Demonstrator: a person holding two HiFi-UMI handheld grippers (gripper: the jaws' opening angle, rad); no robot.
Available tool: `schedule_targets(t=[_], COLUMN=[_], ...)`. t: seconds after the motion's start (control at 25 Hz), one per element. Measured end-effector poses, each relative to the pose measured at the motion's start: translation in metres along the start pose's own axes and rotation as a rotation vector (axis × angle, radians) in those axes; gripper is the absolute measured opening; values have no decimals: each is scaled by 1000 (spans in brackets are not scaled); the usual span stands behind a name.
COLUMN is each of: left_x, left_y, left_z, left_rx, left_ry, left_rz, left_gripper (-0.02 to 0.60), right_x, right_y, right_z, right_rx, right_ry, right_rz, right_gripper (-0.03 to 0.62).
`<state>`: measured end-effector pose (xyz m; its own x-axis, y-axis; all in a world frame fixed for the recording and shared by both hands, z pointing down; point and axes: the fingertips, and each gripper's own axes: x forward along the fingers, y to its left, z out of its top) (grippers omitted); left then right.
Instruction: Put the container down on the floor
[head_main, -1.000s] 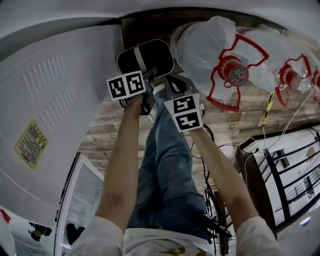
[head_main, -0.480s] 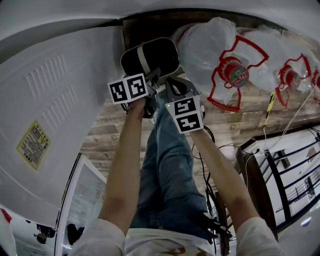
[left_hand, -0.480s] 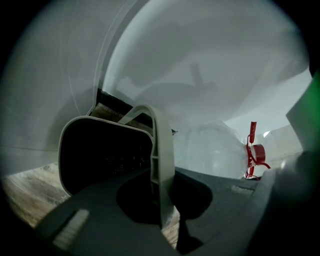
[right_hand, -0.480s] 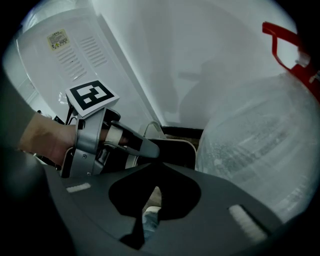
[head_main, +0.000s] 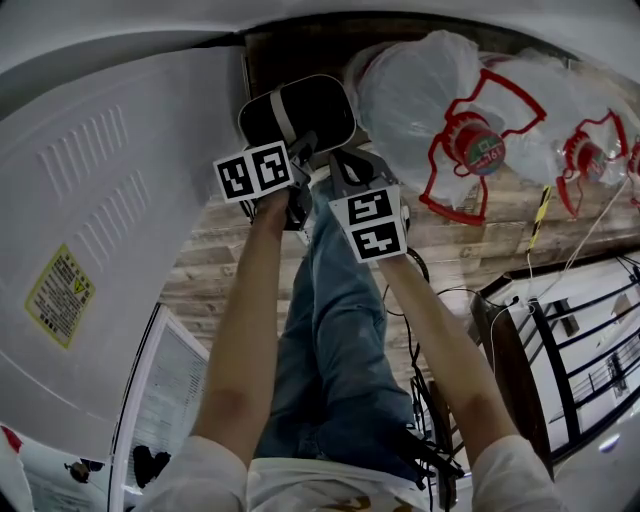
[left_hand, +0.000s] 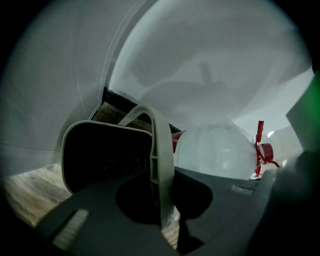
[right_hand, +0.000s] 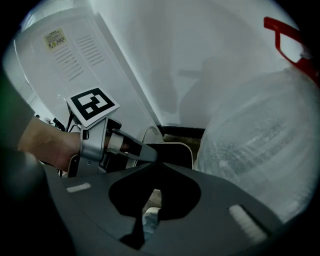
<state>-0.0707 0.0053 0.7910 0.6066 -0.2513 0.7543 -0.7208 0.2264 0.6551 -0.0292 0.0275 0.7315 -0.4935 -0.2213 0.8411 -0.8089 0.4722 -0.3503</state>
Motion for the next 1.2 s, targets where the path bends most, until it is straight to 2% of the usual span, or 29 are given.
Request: schedule_targets(t=[0.2, 0.28, 0.48, 0.6, 0.76, 0.88, 1.2], left_x=[-2, -5, -18, -21, -31, -39, -51], left_y=[5, 12, 41, 51, 74, 91, 116], left_z=[-1, -1, -10, -18, -28, -32, -46], left_rx=[4, 19, 105, 131, 135, 121, 87], left_ry=[-6, -8, 47, 83, 106, 120, 173], left_rz=[42, 98, 302, 340, 424, 478, 562], left_gripper=[25, 25, 23, 16, 12, 35, 99], right_x=[0, -1, -5, -4, -1, 1, 0], right_y=[0, -1, 0, 1, 6, 11, 17], right_z=[-3, -3, 1, 2, 0, -3, -11], right_rx=[7, 3, -44, -41, -41, -43, -94], right_ry=[12, 11, 1, -5, -7, -2, 32], right_rz=[3, -4, -21, -21, -18, -8, 1], right_gripper=[26, 26, 26, 26, 26, 26, 26])
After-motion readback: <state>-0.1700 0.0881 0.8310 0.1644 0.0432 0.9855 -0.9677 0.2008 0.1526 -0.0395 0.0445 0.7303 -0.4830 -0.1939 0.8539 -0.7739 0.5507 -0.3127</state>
